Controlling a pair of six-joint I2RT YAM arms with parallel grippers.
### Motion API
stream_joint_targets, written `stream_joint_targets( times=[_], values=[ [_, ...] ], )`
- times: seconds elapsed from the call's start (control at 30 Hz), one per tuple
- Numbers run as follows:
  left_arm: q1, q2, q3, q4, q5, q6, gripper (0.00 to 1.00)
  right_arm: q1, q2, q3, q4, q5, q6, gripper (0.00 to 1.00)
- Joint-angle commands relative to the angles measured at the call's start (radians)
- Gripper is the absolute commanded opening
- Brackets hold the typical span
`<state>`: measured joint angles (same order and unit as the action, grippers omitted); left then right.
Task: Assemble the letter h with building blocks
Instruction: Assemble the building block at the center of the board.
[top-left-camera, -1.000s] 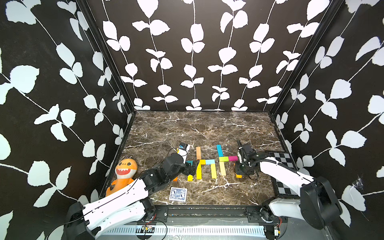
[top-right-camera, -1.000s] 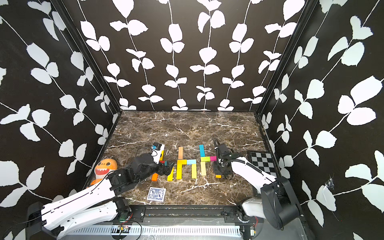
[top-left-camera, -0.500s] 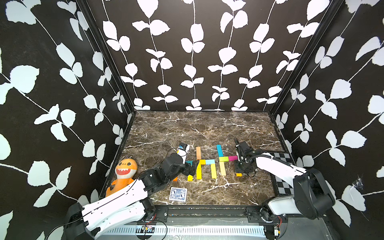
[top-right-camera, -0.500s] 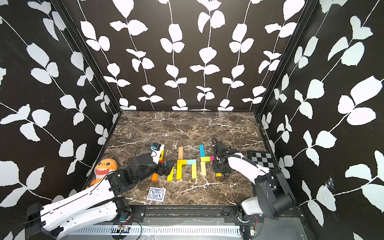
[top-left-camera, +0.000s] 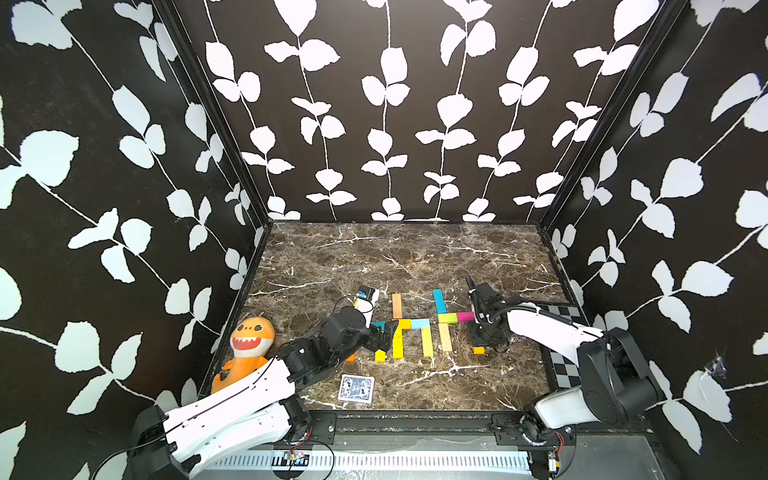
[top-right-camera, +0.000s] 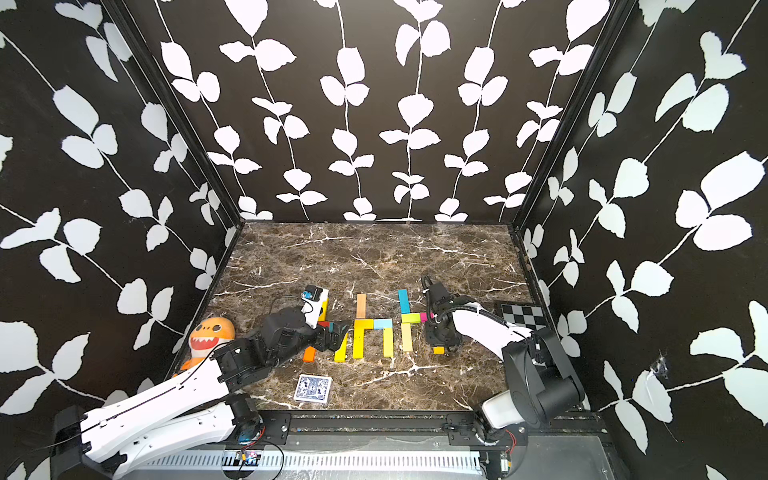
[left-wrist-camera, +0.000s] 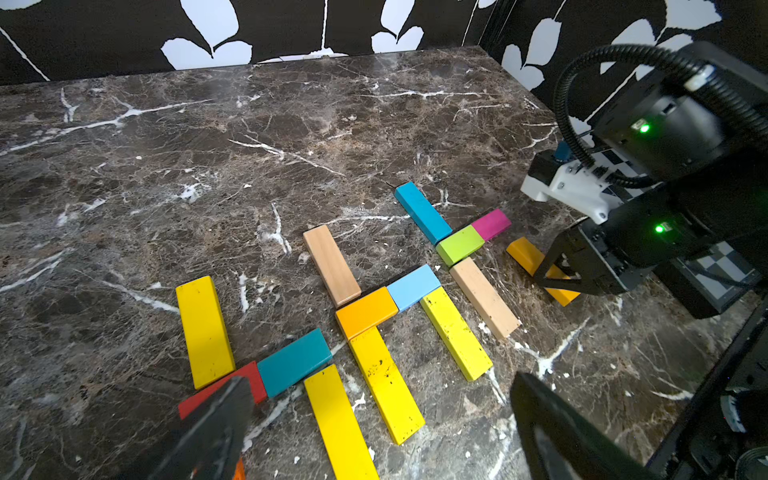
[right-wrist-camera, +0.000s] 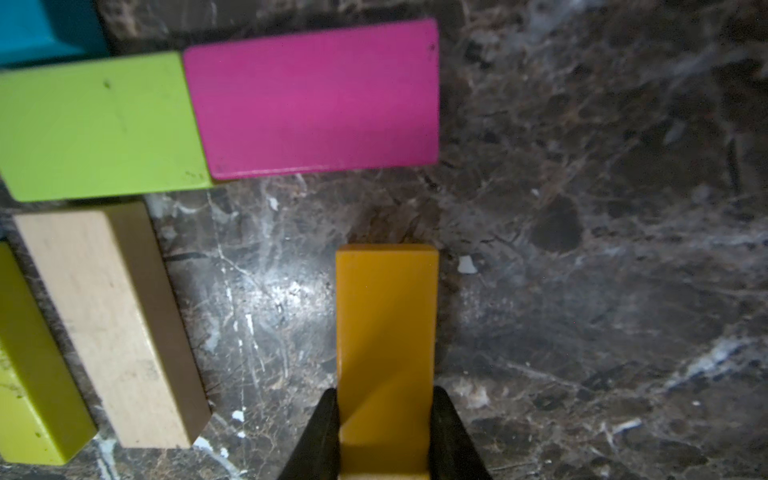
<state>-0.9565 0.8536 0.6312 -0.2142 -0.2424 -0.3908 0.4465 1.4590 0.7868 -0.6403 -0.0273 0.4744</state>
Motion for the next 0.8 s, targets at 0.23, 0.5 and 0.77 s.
stream_joint_targets(
  times=[0.23,0.5,0.77],
  values=[
    [0.005,-0.020,-0.007,0.010,0.002,0.015,0.99,-0.023,0.028,0.019,0.019,0.021,-0.029,0.06],
    [0.005,-0.019,-0.009,0.008,-0.001,0.012,0.99,-0.031,0.038,0.019,0.027,0.010,-0.066,0.06],
    [0.005,-0.002,-0.005,0.013,0.002,0.009,0.99,-0.036,0.047,0.019,0.033,0.012,-0.082,0.06]
  ],
)
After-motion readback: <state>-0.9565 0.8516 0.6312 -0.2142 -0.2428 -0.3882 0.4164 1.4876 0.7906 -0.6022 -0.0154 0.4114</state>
